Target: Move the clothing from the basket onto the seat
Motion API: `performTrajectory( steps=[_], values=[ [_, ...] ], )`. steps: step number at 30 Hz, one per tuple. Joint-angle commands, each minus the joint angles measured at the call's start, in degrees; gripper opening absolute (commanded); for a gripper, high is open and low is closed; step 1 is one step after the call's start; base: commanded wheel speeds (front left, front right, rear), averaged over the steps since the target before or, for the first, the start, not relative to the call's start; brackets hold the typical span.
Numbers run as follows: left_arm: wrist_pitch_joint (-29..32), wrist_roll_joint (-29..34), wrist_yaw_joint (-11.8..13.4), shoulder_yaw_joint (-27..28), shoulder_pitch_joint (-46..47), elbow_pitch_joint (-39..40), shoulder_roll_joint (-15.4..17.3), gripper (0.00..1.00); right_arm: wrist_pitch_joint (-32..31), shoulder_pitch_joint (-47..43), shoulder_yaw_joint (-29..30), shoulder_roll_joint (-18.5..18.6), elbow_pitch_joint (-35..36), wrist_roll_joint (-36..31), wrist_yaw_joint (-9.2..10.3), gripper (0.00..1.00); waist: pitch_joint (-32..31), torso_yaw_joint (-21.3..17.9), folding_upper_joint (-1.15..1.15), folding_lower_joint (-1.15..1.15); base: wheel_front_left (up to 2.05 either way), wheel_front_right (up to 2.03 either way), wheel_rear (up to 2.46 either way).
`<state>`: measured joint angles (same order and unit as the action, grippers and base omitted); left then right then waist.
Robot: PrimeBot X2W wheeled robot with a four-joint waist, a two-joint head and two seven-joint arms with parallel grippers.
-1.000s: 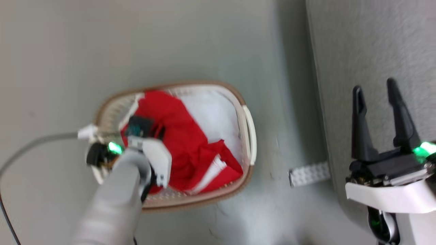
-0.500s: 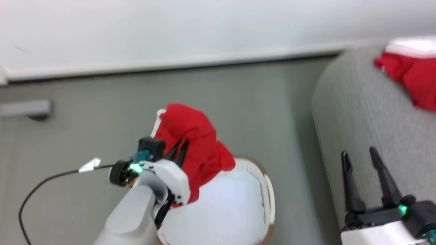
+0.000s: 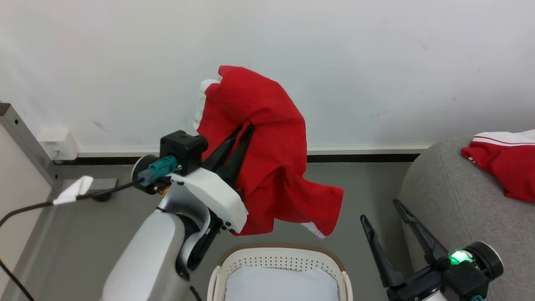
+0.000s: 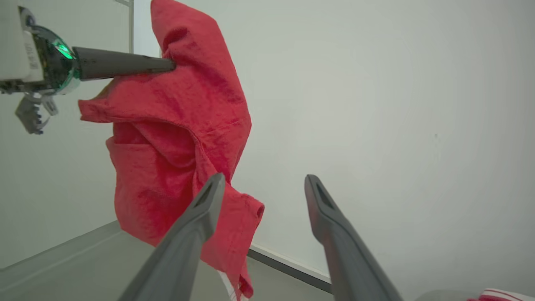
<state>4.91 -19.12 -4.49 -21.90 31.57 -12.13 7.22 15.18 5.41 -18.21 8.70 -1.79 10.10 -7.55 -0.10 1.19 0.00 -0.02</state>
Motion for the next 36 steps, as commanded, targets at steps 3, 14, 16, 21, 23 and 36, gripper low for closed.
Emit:
performTrajectory(
  steps=[3, 14, 16, 21, 23, 36],
  values=[
    [3.94, -0.99, 1.16, -0.09, -3.45, 8.74, 1.34, 0.00, -0.05, 1.78, -3.11, 0.79, 0.89, -0.27, 0.13, 1.00, -1.06, 0.48, 0.00, 0.02, 0.00, 0.00, 0.00],
    [10.11, -1.74, 2.44, -3.63, -8.82, 20.83, 1.22, 0.00, -1.47, 9.26, -10.04, -2.82, -6.97, -1.13, 0.13, 1.00, -1.68, 2.09, 0.00, 0.02, 0.00, 0.00, 0.00],
    [10.49, -2.06, 2.23, -4.60, -9.30, 21.42, 0.76, 0.00, -1.81, 11.13, -10.77, -3.88, -9.87, -1.95, 0.13, 1.00, -1.69, 2.41, 0.00, 0.02, 0.00, 0.00, 0.00],
    [11.05, -3.14, 1.63, -7.11, -9.87, 22.23, -0.49, 0.00, -1.76, 16.63, -9.74, -5.65, -17.35, -6.19, 0.13, 1.00, -1.44, 3.37, 0.00, 0.02, 0.00, 0.00, 0.00],
    [10.99, -3.56, 1.62, -7.68, -10.04, 21.95, -0.95, 0.00, -1.25, 18.64, -10.23, -5.80, -19.37, -5.81, 0.13, 0.29, -1.49, 3.72, 0.00, 0.02, 0.00, 0.00, 0.00],
    [8.10, -2.01, 3.52, -7.05, -10.77, 18.06, 0.04, 1.00, 0.04, 22.09, -10.39, -5.74, -22.03, 4.19, 0.13, 0.00, -1.34, 3.64, 0.00, 0.02, 0.00, 0.00, 0.00]
  ],
)
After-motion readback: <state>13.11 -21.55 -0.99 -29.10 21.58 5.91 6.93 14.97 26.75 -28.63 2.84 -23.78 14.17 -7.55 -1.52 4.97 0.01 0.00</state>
